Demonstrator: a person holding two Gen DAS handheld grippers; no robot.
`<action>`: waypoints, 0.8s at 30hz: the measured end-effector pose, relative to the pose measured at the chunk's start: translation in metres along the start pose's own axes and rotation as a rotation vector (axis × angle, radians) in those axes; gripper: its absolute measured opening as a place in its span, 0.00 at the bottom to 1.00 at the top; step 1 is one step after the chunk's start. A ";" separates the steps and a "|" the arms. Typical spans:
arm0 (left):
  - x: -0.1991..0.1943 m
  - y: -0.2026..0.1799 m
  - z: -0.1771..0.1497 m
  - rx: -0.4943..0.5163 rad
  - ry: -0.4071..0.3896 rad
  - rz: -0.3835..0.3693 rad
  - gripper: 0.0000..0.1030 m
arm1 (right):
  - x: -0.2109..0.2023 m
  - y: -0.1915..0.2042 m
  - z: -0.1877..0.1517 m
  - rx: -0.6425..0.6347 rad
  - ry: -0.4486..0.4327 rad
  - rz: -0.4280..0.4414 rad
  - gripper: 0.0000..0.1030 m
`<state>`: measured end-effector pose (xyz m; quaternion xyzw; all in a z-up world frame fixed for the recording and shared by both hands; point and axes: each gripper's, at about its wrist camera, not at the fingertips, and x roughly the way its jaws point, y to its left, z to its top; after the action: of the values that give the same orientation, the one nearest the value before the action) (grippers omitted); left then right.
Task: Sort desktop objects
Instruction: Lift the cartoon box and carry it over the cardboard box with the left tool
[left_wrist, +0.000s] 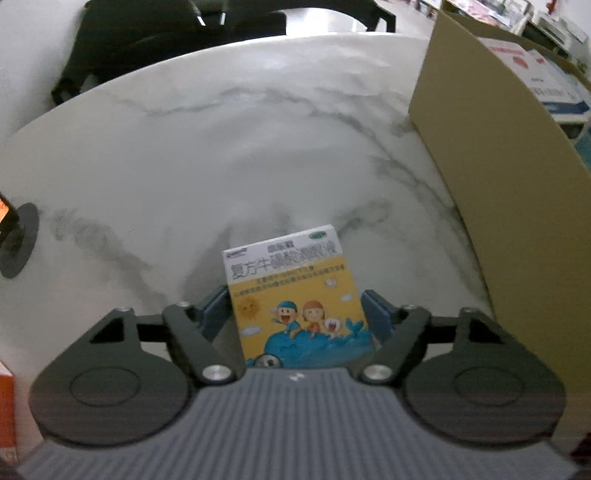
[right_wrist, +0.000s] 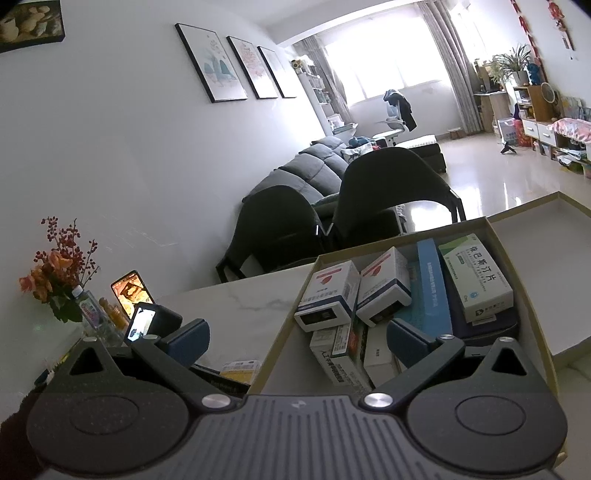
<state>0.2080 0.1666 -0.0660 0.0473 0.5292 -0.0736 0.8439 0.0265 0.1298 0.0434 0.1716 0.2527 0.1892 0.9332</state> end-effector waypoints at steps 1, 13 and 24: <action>-0.001 0.000 -0.001 -0.012 -0.004 0.009 0.68 | -0.001 -0.001 0.000 0.001 -0.002 -0.001 0.99; -0.063 -0.020 0.004 -0.084 -0.200 0.010 0.67 | -0.010 -0.026 0.005 0.065 -0.038 -0.050 0.99; -0.106 -0.091 0.016 0.126 -0.282 -0.130 0.65 | -0.016 -0.049 0.006 0.116 -0.063 -0.090 0.99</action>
<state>0.1610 0.0818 0.0362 0.0548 0.4019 -0.1670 0.8987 0.0298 0.0789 0.0343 0.2195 0.2414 0.1265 0.9368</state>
